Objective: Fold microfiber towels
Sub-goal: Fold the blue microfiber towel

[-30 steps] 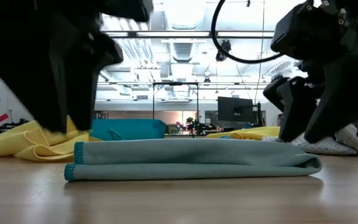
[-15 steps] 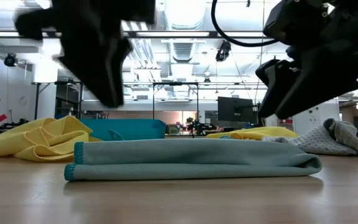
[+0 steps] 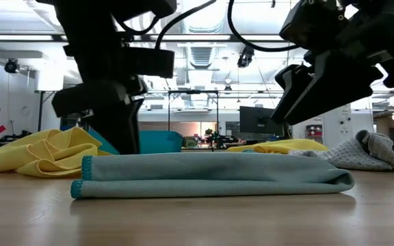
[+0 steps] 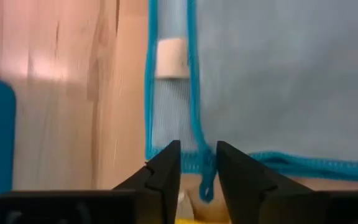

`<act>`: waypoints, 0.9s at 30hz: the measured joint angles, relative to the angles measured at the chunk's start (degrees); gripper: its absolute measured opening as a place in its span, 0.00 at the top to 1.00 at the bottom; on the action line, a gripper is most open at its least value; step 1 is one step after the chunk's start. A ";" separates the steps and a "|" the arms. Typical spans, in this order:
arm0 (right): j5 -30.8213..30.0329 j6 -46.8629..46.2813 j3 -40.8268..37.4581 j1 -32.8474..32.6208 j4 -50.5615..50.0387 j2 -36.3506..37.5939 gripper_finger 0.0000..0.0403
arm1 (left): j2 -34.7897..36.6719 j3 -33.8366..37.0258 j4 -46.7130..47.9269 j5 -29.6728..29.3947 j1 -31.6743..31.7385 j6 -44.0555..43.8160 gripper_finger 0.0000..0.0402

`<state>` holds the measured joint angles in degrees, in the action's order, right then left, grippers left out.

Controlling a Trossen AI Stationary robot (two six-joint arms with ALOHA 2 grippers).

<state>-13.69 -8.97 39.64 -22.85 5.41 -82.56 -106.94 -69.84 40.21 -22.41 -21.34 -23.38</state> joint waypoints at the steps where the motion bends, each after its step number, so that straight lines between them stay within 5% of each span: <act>1: 0.00 0.00 0.00 0.19 0.00 0.00 0.55 | 0.00 -0.02 -0.04 0.07 0.00 0.38 0.82; 7: 0.00 0.04 -0.02 0.53 0.00 0.00 0.55 | 0.02 -0.09 0.13 1.33 -0.02 1.29 0.99; 27: -1.97 0.86 -0.04 3.87 0.77 0.00 0.55 | 2.97 -1.25 6.70 -4.93 1.84 0.69 1.00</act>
<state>-15.66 -8.11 39.59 -18.99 6.18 -82.56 -103.96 -71.09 46.90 -27.34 -19.50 -22.69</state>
